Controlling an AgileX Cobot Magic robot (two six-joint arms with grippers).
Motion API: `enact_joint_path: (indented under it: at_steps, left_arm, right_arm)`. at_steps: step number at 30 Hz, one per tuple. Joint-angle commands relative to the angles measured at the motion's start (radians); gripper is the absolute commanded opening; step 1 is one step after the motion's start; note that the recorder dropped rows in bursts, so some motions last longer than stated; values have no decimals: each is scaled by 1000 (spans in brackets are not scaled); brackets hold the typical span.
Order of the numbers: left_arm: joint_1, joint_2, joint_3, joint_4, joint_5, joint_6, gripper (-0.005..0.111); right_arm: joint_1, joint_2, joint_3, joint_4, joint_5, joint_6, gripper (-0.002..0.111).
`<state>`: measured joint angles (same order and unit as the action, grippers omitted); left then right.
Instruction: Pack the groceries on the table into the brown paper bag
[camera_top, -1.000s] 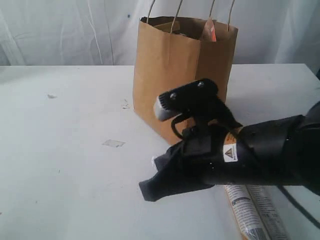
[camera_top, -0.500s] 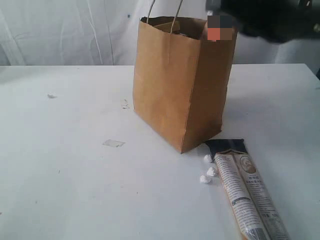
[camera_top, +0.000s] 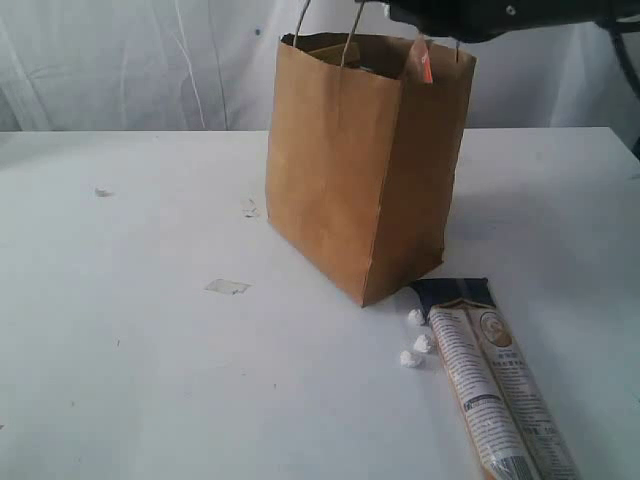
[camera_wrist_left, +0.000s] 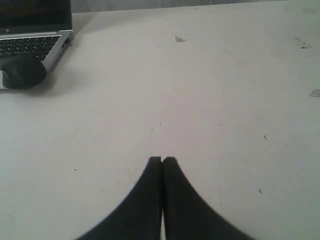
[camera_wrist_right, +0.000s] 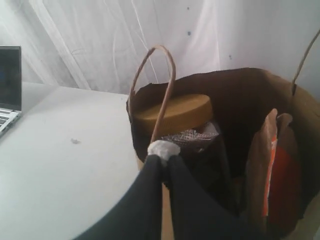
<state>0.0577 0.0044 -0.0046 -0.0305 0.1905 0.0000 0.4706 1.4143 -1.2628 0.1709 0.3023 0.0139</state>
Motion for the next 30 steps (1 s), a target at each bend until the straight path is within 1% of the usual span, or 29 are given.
enact_joint_path:
  at_steps: [1, 7, 9, 15, 21, 26, 30]
  left_arm:
    - [0, -4, 5, -6, -4, 0, 0]
    - [0, -4, 5, -6, -4, 0, 0]
    - [0, -4, 5, -6, -4, 0, 0]
    - [0, -4, 5, -6, -4, 0, 0]
    - [0, -4, 5, -6, -4, 0, 0]
    - [0, -4, 5, -6, -4, 0, 0]
    - [0, -4, 5, -6, -4, 0, 0]
  right_arm:
    - [-8, 53, -8, -11, -37, -14, 0]
    - [-8, 87, -8, -20, -39, -14, 0]
    - [-8, 87, -8, -44, -45, -14, 2]
    - [-13, 87, -8, -122, -41, -14, 15]
    - [-13, 87, -8, -126, -3, -14, 29]
    - [-13, 80, -8, -133, 95, -14, 29]
    - [-13, 37, -8, -188, 206, -14, 28]
